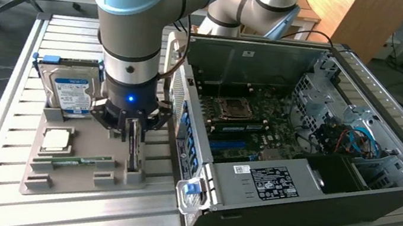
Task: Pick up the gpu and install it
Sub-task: 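Pick up the gpu and move the gpu toward the slot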
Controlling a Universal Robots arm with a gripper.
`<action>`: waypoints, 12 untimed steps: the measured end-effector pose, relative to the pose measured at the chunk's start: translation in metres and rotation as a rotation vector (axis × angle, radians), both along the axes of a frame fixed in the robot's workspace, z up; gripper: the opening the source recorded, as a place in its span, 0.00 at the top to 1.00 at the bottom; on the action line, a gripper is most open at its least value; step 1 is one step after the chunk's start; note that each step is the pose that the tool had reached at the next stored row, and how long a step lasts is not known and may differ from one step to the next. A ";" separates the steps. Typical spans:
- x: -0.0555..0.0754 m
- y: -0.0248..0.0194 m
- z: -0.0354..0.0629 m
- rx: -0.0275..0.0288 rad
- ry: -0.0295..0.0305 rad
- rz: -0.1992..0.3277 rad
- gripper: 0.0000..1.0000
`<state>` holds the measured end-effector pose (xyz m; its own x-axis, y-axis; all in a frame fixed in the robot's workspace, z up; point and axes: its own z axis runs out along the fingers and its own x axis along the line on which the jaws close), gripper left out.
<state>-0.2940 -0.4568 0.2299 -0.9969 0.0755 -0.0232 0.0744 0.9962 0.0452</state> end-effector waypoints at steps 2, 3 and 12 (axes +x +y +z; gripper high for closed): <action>0.000 0.0000 0.0000 0.0000 0.0000 0.000 0.61; 0.000 0.0000 0.0000 0.0000 0.0000 0.000 0.61; 0.000 0.0000 0.0000 0.0000 0.0001 0.000 0.73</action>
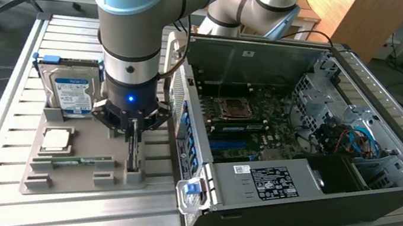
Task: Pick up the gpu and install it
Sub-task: 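Pick up the gpu and move the gpu toward the slot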
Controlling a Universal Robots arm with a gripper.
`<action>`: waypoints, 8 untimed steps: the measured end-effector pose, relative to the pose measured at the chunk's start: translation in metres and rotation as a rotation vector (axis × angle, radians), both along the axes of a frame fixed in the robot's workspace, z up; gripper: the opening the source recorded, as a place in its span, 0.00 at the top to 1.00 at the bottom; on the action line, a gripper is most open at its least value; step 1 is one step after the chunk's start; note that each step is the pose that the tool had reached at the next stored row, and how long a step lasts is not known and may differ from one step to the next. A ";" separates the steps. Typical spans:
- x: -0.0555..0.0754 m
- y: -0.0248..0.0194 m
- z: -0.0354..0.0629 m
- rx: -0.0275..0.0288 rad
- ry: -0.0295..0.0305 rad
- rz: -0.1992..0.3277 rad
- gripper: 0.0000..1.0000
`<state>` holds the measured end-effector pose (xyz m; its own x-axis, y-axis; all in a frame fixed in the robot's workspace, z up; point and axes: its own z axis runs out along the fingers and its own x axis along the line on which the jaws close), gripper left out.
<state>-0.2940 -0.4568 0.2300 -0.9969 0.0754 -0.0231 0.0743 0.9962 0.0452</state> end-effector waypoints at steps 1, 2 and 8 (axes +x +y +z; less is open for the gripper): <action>0.000 0.0000 0.0000 0.0000 0.0000 0.000 0.73; 0.000 0.0000 0.0000 0.0000 0.0000 0.000 0.73; 0.000 0.0000 0.0000 0.0000 -0.0001 0.000 0.73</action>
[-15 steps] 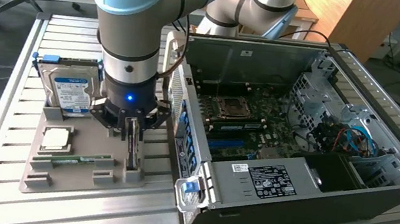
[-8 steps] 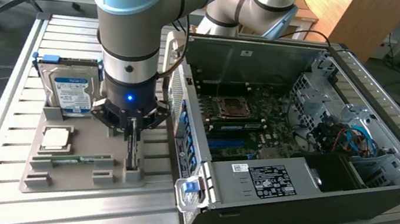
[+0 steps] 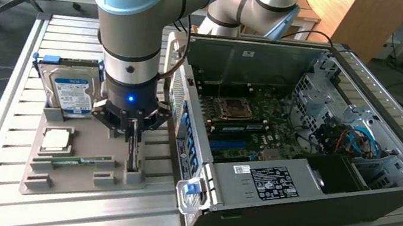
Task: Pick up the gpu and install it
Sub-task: 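Pick up the gpu and move the gpu toward the slot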
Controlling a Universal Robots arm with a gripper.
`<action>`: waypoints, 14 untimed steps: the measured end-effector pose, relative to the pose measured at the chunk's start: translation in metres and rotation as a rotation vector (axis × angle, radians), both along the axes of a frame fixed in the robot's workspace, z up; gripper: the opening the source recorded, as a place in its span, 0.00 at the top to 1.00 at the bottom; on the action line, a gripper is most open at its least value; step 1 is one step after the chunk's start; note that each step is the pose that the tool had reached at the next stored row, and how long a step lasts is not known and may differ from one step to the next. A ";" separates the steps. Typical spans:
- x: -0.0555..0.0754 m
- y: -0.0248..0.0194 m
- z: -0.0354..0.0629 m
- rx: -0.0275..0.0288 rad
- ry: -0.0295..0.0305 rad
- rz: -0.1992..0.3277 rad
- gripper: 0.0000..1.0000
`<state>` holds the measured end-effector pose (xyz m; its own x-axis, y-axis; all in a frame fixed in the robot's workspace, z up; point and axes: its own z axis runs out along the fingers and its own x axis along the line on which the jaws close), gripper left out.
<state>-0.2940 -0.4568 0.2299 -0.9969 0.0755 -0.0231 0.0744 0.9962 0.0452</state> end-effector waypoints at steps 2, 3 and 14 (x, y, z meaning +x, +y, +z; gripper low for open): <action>0.000 0.0000 0.0000 0.0000 0.0000 0.004 0.73; 0.000 0.0000 0.0000 0.0000 0.0000 0.008 0.73; 0.000 0.0000 0.0000 0.0002 -0.0001 0.032 0.73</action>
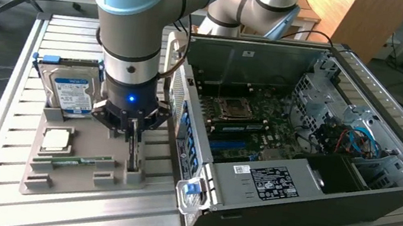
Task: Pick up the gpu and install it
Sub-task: 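Pick up the gpu and move the gpu toward the slot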
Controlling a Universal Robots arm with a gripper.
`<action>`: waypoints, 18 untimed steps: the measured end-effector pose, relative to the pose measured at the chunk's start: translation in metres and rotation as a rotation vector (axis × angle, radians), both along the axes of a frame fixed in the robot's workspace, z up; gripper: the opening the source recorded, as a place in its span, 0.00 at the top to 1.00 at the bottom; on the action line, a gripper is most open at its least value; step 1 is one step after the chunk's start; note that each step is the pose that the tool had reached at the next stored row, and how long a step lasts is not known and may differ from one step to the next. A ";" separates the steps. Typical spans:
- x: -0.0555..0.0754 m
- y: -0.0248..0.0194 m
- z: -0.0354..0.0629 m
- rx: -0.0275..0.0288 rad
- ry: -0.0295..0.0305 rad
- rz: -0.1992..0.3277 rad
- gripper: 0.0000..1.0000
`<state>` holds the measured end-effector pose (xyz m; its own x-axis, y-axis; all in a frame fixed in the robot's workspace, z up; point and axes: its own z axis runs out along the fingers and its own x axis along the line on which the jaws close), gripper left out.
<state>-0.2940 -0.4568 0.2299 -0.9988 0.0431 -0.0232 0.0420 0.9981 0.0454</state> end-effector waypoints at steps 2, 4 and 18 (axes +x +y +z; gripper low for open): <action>0.000 0.0000 0.0000 -0.0001 0.0001 0.000 0.73; 0.000 0.0000 0.0000 0.0000 0.0000 0.000 0.73; 0.000 0.0000 0.0598 -0.0001 0.0001 0.000 0.73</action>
